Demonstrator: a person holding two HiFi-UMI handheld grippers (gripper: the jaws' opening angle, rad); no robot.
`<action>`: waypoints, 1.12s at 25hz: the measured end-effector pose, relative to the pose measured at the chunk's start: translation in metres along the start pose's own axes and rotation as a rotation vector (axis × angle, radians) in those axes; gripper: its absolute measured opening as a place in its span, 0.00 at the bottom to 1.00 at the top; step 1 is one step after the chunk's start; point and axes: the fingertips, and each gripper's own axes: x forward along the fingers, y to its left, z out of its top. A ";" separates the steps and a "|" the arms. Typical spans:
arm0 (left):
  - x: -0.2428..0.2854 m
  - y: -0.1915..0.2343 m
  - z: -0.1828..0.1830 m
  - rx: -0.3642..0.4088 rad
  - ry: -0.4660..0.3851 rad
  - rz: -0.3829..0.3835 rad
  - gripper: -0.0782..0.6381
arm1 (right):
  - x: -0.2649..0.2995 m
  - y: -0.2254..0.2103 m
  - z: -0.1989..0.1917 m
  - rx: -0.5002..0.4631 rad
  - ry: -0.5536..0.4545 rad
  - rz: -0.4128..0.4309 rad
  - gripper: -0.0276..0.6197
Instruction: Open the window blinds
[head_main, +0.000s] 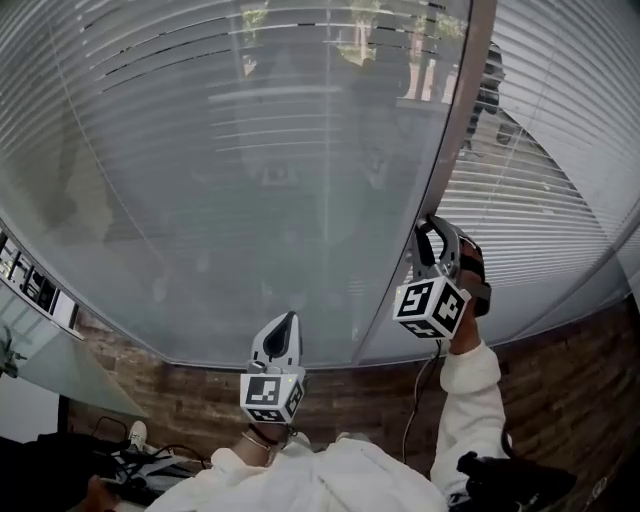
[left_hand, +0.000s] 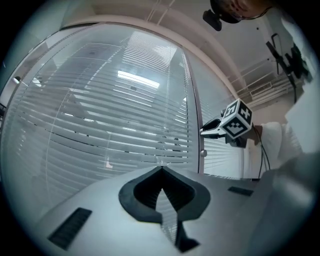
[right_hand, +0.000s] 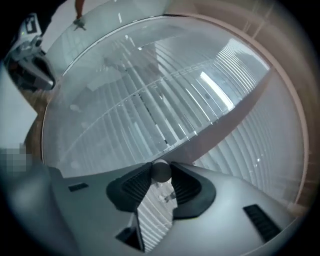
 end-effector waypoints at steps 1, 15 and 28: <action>-0.001 0.000 0.001 0.001 -0.002 -0.003 0.10 | -0.001 -0.001 0.001 0.070 -0.005 0.002 0.25; -0.008 0.000 0.003 -0.008 -0.009 -0.015 0.10 | -0.008 -0.007 0.002 0.822 -0.054 0.046 0.25; -0.015 0.012 0.003 -0.020 -0.006 0.013 0.10 | -0.007 -0.011 -0.008 1.570 -0.172 0.112 0.25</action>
